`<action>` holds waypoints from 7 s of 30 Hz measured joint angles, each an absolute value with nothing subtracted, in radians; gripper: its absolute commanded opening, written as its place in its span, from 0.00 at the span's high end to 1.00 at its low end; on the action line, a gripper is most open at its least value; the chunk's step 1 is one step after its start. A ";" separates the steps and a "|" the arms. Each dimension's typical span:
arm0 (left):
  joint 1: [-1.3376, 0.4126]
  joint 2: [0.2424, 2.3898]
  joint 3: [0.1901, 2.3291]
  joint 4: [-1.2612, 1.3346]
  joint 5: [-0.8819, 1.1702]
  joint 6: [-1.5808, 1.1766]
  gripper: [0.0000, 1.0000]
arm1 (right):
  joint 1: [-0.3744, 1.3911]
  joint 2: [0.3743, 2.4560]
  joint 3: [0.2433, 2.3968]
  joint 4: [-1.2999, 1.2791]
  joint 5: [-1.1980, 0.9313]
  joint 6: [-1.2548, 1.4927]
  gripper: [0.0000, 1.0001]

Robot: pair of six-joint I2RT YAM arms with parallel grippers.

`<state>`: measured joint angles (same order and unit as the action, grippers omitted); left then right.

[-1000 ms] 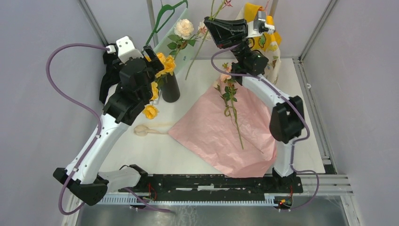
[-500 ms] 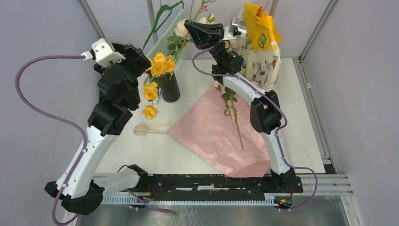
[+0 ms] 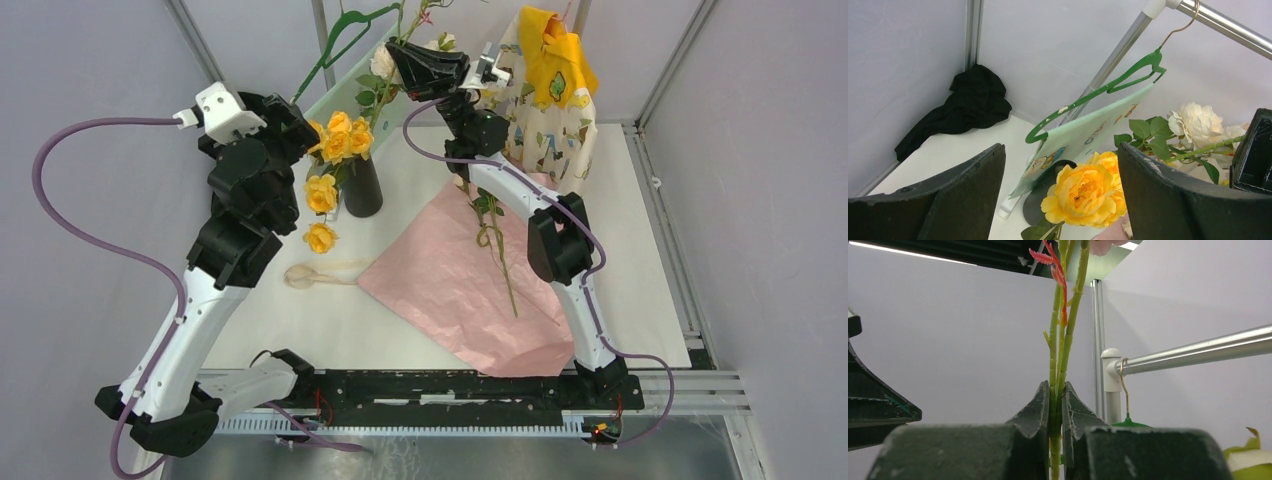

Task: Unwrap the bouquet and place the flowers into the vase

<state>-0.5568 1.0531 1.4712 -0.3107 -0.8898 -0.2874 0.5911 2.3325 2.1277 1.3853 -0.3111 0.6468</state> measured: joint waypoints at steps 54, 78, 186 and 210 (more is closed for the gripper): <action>-0.557 1.055 1.439 -0.274 -0.894 -0.272 0.12 | 0.627 2.333 2.115 1.434 -0.289 0.603 1.00; -0.557 1.091 1.433 -0.266 -0.901 -0.253 0.12 | 0.643 2.395 1.972 1.351 -0.340 0.624 1.00; -0.557 1.087 1.490 -0.366 -0.775 -0.320 0.12 | 0.487 2.143 1.546 -0.272 0.184 0.080 0.82; -0.557 1.086 1.490 -0.366 -0.783 -0.320 0.12 | 0.487 1.729 1.512 0.100 -0.278 0.242 1.00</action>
